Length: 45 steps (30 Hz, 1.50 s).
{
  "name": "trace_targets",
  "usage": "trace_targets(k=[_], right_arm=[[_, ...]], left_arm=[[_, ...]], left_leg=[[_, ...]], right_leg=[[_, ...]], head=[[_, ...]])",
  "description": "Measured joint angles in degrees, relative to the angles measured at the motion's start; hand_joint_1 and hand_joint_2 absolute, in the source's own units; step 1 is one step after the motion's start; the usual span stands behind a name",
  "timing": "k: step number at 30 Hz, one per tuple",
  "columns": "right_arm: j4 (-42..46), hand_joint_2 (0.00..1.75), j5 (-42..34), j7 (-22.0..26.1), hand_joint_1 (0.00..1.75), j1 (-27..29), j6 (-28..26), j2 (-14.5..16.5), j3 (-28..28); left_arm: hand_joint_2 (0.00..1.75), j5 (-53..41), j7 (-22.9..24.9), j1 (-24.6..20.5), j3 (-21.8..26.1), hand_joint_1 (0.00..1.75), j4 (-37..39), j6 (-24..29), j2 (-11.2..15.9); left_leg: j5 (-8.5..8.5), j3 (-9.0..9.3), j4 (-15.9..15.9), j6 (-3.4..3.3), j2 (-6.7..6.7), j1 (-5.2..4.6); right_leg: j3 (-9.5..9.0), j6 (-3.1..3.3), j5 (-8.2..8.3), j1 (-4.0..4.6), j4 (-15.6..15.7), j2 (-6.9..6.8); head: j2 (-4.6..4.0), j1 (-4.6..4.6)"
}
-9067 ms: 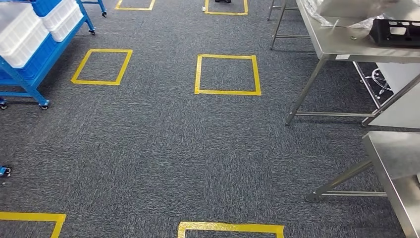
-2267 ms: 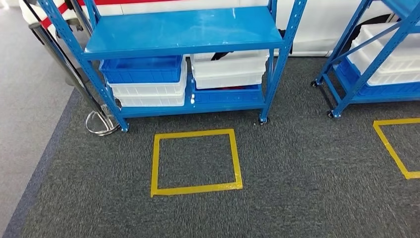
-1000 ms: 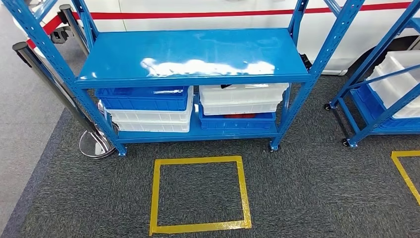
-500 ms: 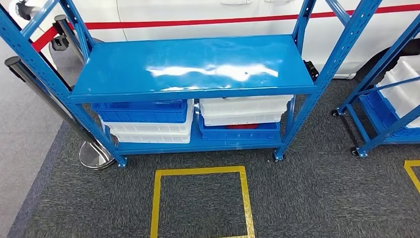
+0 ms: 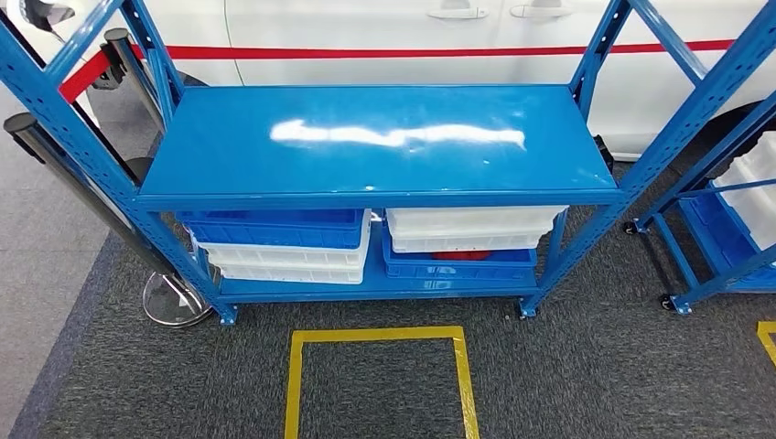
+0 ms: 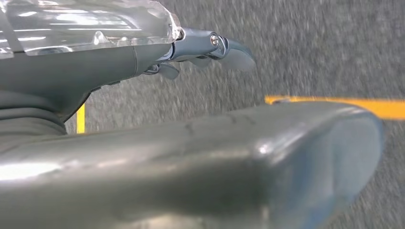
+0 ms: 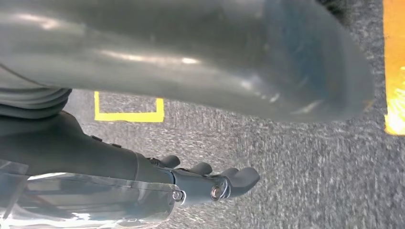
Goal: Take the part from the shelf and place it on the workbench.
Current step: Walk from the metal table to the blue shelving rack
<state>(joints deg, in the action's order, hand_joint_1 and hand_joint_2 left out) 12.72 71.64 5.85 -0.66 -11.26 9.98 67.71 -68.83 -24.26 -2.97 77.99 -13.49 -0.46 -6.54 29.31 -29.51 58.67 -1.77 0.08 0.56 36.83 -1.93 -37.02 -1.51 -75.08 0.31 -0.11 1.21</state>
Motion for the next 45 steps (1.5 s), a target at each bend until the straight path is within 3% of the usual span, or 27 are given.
trace_targets(k=[1,2,3,5,6,7,10,12,14,16,17,18,20,21,22,26,30,31,35,40,41,44,45], right_arm=[[0.0,0.0,0.05,0.03,0.0,0.15,-0.03,0.01,0.0],[0.0,0.0,0.1,0.11,0.0,0.33,-0.07,0.01,0.01],[0.0,0.0,0.14,0.22,0.0,0.52,-0.1,0.01,0.02],[0.0,0.0,0.2,0.49,0.0,0.89,-0.16,-0.01,0.07],[0.0,0.0,0.24,0.58,0.0,0.96,-0.19,-0.02,0.1],[0.0,0.0,0.29,0.67,0.0,0.96,-0.2,0.01,0.13],[0.0,0.0,0.38,0.75,0.0,0.65,-0.2,0.26,0.29],[0.0,0.0,0.17,0.76,0.0,0.42,-0.05,0.38,0.51],[0.0,0.0,-0.26,0.84,0.0,0.25,0.17,0.38,0.84],[0.0,0.0,-0.54,0.96,0.0,0.16,0.33,0.38,1.25],[0.0,0.0,-0.53,0.98,0.0,0.15,0.32,0.38,1.38],[0.0,0.0,-0.43,0.98,0.0,0.15,0.2,0.39,1.46],[-0.01,0.0,-0.2,0.91,0.0,0.31,-0.09,0.51,1.5],[-0.02,0.0,-0.13,0.87,0.0,0.31,-0.2,0.6,1.52],[-0.02,0.0,-0.09,0.86,0.0,0.33,-0.25,0.68,1.54],[0.0,0.0,0.3,0.86,0.0,0.14,-0.46,0.73,1.57],[-0.01,1.75,0.52,0.72,0.0,-0.05,-0.52,0.73,1.6],[-0.01,1.75,0.51,0.63,0.0,-0.07,-0.52,0.73,1.64],[-0.01,0.0,0.3,0.51,0.0,-0.16,-0.52,0.73,1.96],[0.0,0.0,0.5,0.5,0.0,-0.21,-0.73,0.74,2.39],[0.0,0.44,0.57,0.49,0.0,-0.21,-0.81,0.75,2.42],[0.0,1.75,0.72,0.48,0.0,-0.22,-1.02,0.8,2.49],[0.0,1.75,0.74,0.45,0.0,-0.23,-1.03,0.8,2.51]], left_arm=[[0.0,-0.01,0.0,0.08,0.0,0.0,0.0,0.0,-0.01],[0.0,-0.02,0.0,0.17,0.0,0.0,0.0,0.0,-0.01],[0.0,-0.03,0.0,0.23,0.0,0.0,0.0,0.01,-0.03],[0.0,-0.08,0.03,0.35,0.0,0.0,0.0,0.01,-0.15],[0.0,-0.09,0.06,0.32,0.0,0.0,0.0,0.03,-0.21],[0.0,-0.11,0.1,0.28,0.01,0.0,0.0,0.08,-0.26],[0.0,-0.24,0.3,-0.03,0.01,0.0,-0.01,0.61,-0.17],[0.0,-0.3,0.46,-0.3,0.0,0.0,-0.02,0.85,-0.11],[0.0,-0.32,0.55,-0.38,0.0,0.0,-0.02,0.84,-0.11],[0.0,-0.33,0.6,-0.2,0.0,0.0,-0.02,0.84,-0.11],[0.0,-0.33,0.61,-0.09,0.0,0.0,-0.02,0.84,-0.1],[0.0,-0.33,0.61,-0.02,0.0,0.0,-0.02,0.85,-0.08],[0.0,-0.36,0.62,0.03,0.0,0.0,-0.02,0.87,0.01],[0.0,-0.38,0.64,0.02,0.0,0.0,-0.02,0.9,0.04],[0.0,-0.4,0.67,0.02,0.0,0.0,-0.02,0.93,0.08],[0.0,-0.59,0.7,0.14,0.0,0.0,-0.02,1.01,0.07],[0.0,-0.71,0.7,0.0,0.0,0.0,-0.02,1.04,0.11],[0.0,-0.73,0.7,-0.02,0.0,0.0,-0.02,1.04,0.11],[0.0,-0.78,0.7,-0.01,0.0,0.0,-0.02,1.03,0.09],[0.0,-0.85,0.7,-0.01,0.0,0.0,-0.02,1.05,0.11],[0.0,-0.85,0.7,-0.01,0.0,0.0,-0.02,1.08,0.11],[1.31,-0.83,0.83,-0.01,0.01,0.0,-0.02,1.47,0.11],[1.75,-0.8,1.01,-0.01,0.01,0.0,-0.02,1.78,0.11]], left_leg=[[0.65,0.87,-0.09,-0.04,-0.15,-0.1],[1.4,1.86,-0.14,-0.04,-0.3,-0.18],[2.2,2.82,-0.18,0.0,-0.41,-0.25],[3.82,4.43,-0.19,0.18,-0.49,-0.45],[4.56,5.07,-0.32,0.41,-0.53,-0.6],[5.03,5.89,-0.47,0.7,-0.57,-0.74],[4.05,6.52,0.92,1.67,-0.57,-0.96],[3.69,3.51,6.09,2.24,-0.51,-0.79],[6.69,-0.77,12.07,2.85,-0.47,-0.42],[9.97,-3.7,14.04,3.33,-0.45,-0.07],[9.68,-4.2,12.89,3.44,-0.45,0.03],[7.62,-4.15,10.3,3.34,-0.45,0.08],[1.2,-3.7,3.86,2.78,-0.45,-0.08],[-1.08,-3.66,1.69,2.43,-0.48,-0.25],[-2.38,-3.76,0.63,2.09,-0.5,-0.45],[-3.19,-3.67,0.08,1.85,-0.78,-0.62],[-2.73,-3.32,0.06,1.24,-0.83,-0.79],[-2.65,-3.22,0.05,1.14,-0.83,-0.8],[-2.48,-2.99,0.05,0.91,-0.83,-0.82],[-2.41,-2.91,0.05,0.81,-0.83,-0.9],[-2.41,-2.89,0.05,0.8,-0.83,-0.9],[-2.41,-2.86,0.04,0.8,-0.83,-0.9],[-2.41,-2.85,0.03,0.8,-0.83,-0.89]], right_leg=[[1.59,0.19,-0.86,0.19,-0.21,0.0],[2.51,0.44,-0.56,0.42,1.09,0.0],[2.89,0.85,1.33,0.71,3.63,0.0],[3.16,1.84,8.73,1.43,9.75,-0.07],[3.14,2.22,11.72,1.7,11.74,-0.09],[3.01,2.47,13.51,1.84,12.94,-0.06],[1.21,2.99,13.28,1.42,14.28,0.05],[-0.27,3.54,12.78,1.12,15.26,0.06],[-1.56,3.79,11.88,1.11,15.73,0.33],[-2.89,3.73,10.82,1.1,15.8,0.87],[-3.62,3.7,10.3,1.1,15.79,1.11],[-4.4,3.64,9.78,1.1,15.79,1.3],[-5.48,3.38,8.87,1.12,15.78,1.56],[-5.69,3.12,8.54,1.12,15.75,1.68],[-5.68,2.82,8.33,1.1,15.76,1.78],[-5.88,2.47,7.94,1.18,15.93,1.55],[-6.52,2.08,7.71,1.07,16.59,1.47],[-6.67,2.0,7.66,1.07,16.7,1.46],[-6.98,1.87,7.59,1.06,16.95,1.46],[-7.04,1.6,7.59,0.99,17.01,1.45],[-7.05,1.58,7.6,0.99,17.01,1.44],[-7.05,1.57,7.59,1.0,17.01,1.44],[-7.05,1.57,7.59,1.0,17.01,1.44]], head=[[0.0,0.0],[0.0,-0.01],[0.0,-0.02],[0.0,-0.03],[0.0,-0.03],[0.0,-0.03],[0.0,0.01],[0.0,0.12],[0.0,0.21],[0.0,0.22],[0.0,0.22],[0.0,0.22],[0.0,0.19],[0.0,0.16],[0.0,0.12],[-0.01,0.0],[0.0,-0.01],[0.0,0.0],[0.0,-0.02],[0.0,0.0],[0.0,0.0],[0.0,-0.01],[0.0,-0.01]])
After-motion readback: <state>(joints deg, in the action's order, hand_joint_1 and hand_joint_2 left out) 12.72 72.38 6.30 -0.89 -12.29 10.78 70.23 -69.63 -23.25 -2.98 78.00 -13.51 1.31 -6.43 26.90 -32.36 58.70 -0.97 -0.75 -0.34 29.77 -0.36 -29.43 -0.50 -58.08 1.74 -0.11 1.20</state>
